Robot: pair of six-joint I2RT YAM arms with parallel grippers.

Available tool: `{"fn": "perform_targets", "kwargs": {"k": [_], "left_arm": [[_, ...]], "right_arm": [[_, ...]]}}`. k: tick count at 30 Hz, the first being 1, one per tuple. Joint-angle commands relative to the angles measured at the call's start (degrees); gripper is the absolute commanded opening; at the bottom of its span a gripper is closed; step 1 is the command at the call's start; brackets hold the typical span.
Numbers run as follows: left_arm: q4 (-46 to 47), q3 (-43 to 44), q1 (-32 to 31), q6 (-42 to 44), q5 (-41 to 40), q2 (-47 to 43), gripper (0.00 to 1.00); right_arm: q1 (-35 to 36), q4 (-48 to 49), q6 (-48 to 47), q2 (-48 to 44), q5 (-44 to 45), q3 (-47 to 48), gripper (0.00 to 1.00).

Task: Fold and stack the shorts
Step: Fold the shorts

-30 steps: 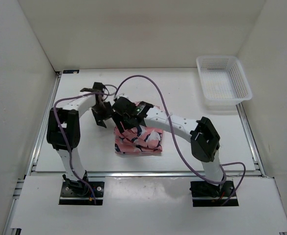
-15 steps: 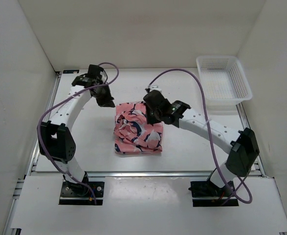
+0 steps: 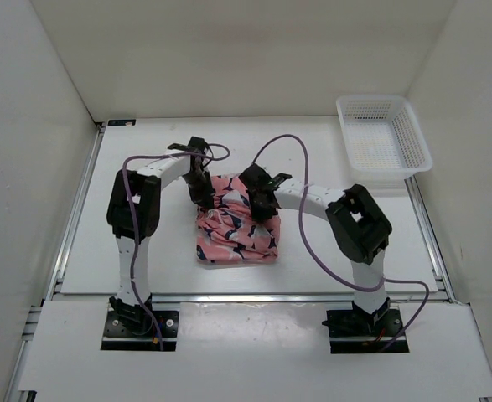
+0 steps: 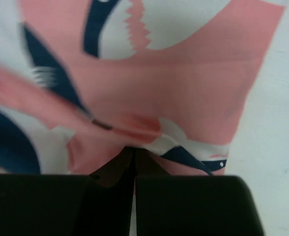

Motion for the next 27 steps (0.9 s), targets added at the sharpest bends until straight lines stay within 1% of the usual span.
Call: {"fn": "perform_targets", "kwargs": {"k": [1,2,4,5,6,7,8,9,10,11,12,13,14,15,16,19,20,22,23,26,27], "left_arm": [[0.11,4.67,0.13,1.01,-3.7,-1.77,0.1],[-0.42,5.29,0.13,1.62,-3.7,-1.77,0.1],[-1.73,6.61,0.13,2.32,-3.7,-2.64,0.1],[-2.61,6.62,0.13,2.33,-3.7,-3.69,0.1],[-3.23,7.66,-0.39,3.11,-3.7,-4.92,0.1],[-4.1,9.24,-0.4,3.99,-3.7,-7.71,0.11],[-6.11,10.04,-0.4,4.0,-3.7,-9.31,0.16],[-7.09,10.92,-0.4,4.87,-3.7,-10.98,0.22],[-7.97,12.49,-0.92,5.49,-3.7,-14.39,0.29],[-8.94,13.29,-0.92,5.49,-3.7,-16.16,0.55],[-10.51,13.82,-0.92,5.49,-3.7,-18.01,0.64],[-11.31,14.35,-0.92,6.02,-4.49,-21.68,0.76],[-12.1,14.87,-0.92,6.02,-5.19,-23.54,0.82],[-12.81,14.88,-0.92,6.02,-6.33,-25.48,0.95],[-13.34,13.75,-0.92,6.02,-6.95,-29.59,1.0],[-13.34,10.59,-0.92,4.62,-11.34,-36.2,1.0],[-13.34,7.7,-0.92,2.88,-12.57,-40.57,1.0],[-12.73,4.79,-0.92,1.37,-15.91,-44.99,1.0],[-12.73,2.34,-0.92,-0.03,-16.88,-49.18,1.0],[-12.73,-0.58,-0.92,-1.01,-19.25,-55.01,1.0],[-12.73,-1.81,-0.92,-1.71,-19.96,-58.42,1.0]], "right_arm": [[-0.98,1.2,0.06,1.02,0.76,2.58,0.0],[-0.98,1.2,0.06,0.5,0.76,3.19,0.0],[-0.98,-2.04,0.06,-1.86,3.55,3.72,0.0],[-0.98,-3.01,0.06,-5.71,4.87,3.73,0.03],[-0.98,-3.63,0.06,-8.27,6.98,2.94,0.18],[-0.98,-4.42,0.06,-11.08,8.04,1.98,0.31],[-0.98,-4.95,0.06,-16.85,9.18,0.23,0.47],[-0.98,-5.48,0.06,-19.78,10.41,-0.66,0.77],[-0.98,-6.87,0.06,-25.12,13.3,-1.62,0.86],[-0.98,-7.76,0.06,-27.6,14.8,-3.2,0.92],[-1.85,-8.64,0.76,-29.89,15.78,-4.0,0.99],[-3.34,-10.73,0.76,-33.83,16.48,-4.7,0.99],[-4.31,-11.8,1.55,-35.7,17.45,-6.19,0.99],[-5.19,-12.77,2.08,-37.46,19.2,-7.07,0.99],[-7.12,-13.39,2.08,-40.69,19.74,-7.95,0.99],[-11.25,-15.85,2.08,-45.45,20.8,-11.03,0.99],[-12.22,-16.72,2.08,-46.25,20.8,-11.56,0.99],[-14.33,-17.69,2.61,-47.49,20.8,-12.79,0.99],[-14.34,-19.09,3.22,-48.36,20.8,-12.8,0.99],[-14.87,-20.42,4.19,-50.3,22.29,-14.46,0.99],[-14.87,-20.42,4.8,-51.09,22.29,-15.6,0.99]]}}
